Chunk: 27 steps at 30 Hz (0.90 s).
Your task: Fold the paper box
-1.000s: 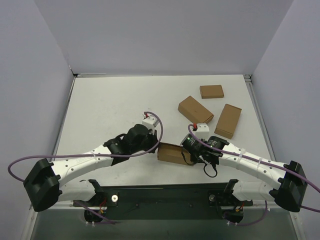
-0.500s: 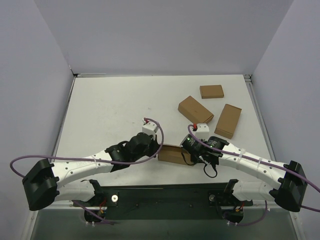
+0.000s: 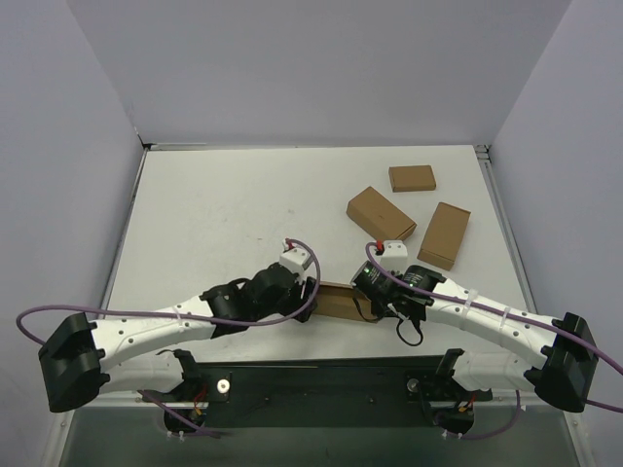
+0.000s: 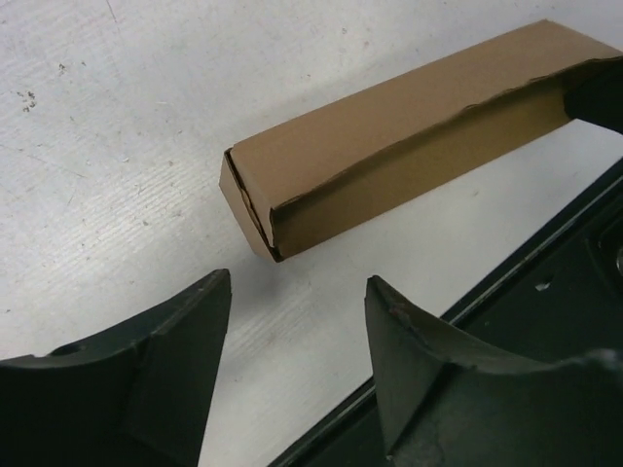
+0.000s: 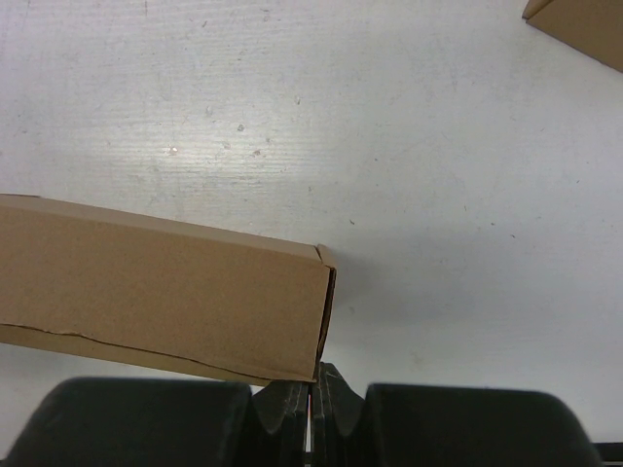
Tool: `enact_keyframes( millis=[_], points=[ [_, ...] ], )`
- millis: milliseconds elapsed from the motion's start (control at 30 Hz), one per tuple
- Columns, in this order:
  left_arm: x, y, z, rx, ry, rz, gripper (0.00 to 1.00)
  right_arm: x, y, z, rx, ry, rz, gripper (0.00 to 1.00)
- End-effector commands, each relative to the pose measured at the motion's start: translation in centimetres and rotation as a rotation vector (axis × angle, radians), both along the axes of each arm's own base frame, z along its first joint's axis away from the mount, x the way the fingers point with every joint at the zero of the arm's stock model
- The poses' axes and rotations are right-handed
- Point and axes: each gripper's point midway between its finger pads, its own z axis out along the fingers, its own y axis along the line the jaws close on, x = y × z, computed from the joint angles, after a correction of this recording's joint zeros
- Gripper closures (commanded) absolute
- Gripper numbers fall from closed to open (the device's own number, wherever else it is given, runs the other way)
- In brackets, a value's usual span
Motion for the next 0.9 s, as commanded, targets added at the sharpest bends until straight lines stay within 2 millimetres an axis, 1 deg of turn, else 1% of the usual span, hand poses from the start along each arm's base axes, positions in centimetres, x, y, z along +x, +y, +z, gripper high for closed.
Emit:
enact_keyframes(
  millis=[0, 33, 67, 133, 167, 200, 267, 300, 367, 400, 467, 533, 600, 700, 733, 767, 867],
  points=[
    [0.1, -0.9, 5.8, -0.067, -0.042, -0.060, 0.28, -1.7, -1.6, -1.5, -0.090, 0.078, 0.014, 1.00],
    [0.2, -0.8, 6.2, -0.076, -0.037, -0.062, 0.28, -1.7, -1.6, -1.5, -0.089, 0.077, 0.016, 1.00],
    [0.6, -1.0, 7.1, -0.109, -0.026, -0.069, 0.27, -1.7, -1.6, -1.5, -0.090, 0.078, 0.016, 1.00],
    [1.5, -0.9, 8.2, -0.171, -0.009, -0.042, 0.27, -1.8, -1.6, -1.6, -0.091, 0.078, 0.018, 1.00],
    [2.9, -0.4, 8.7, -0.201, -0.007, 0.000, 0.27, -1.8, -1.6, -1.6, -0.092, 0.079, 0.018, 1.00],
    [2.9, -0.6, 9.0, -0.243, 0.021, -0.005, 0.27, -1.8, -1.7, -1.6, -0.094, 0.079, 0.018, 1.00],
    [4.2, -0.5, 9.4, -0.283, 0.019, 0.019, 0.27, -1.8, -1.6, -1.6, -0.091, 0.079, 0.017, 1.00],
    [4.9, -0.5, 9.1, -0.278, 0.022, 0.038, 0.27, -1.8, -1.6, -1.6, -0.089, 0.076, 0.016, 1.00],
    [5.6, -0.6, 8.5, -0.265, 0.026, 0.047, 0.28, -1.8, -1.7, -1.6, -0.092, 0.076, 0.015, 1.00],
    [6.0, -0.9, 7.9, -0.252, 0.036, 0.051, 0.27, -1.9, -1.7, -1.7, -0.092, 0.078, 0.015, 1.00],
    [6.4, -1.3, 7.4, -0.255, 0.040, 0.052, 0.27, -1.9, -1.7, -1.7, -0.092, 0.079, 0.014, 1.00],
    [6.7, -1.4, 6.3, -0.251, 0.046, 0.067, 0.27, -1.9, -1.7, -1.7, -0.093, 0.078, 0.011, 1.00],
    [6.7, -1.3, 5.4, -0.249, 0.062, 0.076, 0.27, -1.9, -1.6, -1.7, -0.089, 0.078, 0.013, 1.00],
    [6.2, -1.0, 3.4, -0.233, 0.097, 0.082, 0.30, -1.9, -1.6, -1.7, -0.091, 0.079, 0.011, 1.00],
    [6.1, -1.0, 3.1, -0.238, 0.101, 0.081, 0.30, -1.9, -1.6, -1.7, -0.090, 0.078, 0.011, 1.00],
    [5.5, -0.8, 1.8, -0.229, 0.133, 0.082, 0.32, -1.9, -1.5, -1.6, -0.085, 0.079, 0.013, 1.00],
    [4.7, -0.4, 0.1, -0.236, 0.167, 0.086, 0.36, -1.9, -1.5, -1.5, -0.081, 0.076, 0.013, 1.00]
  ],
)
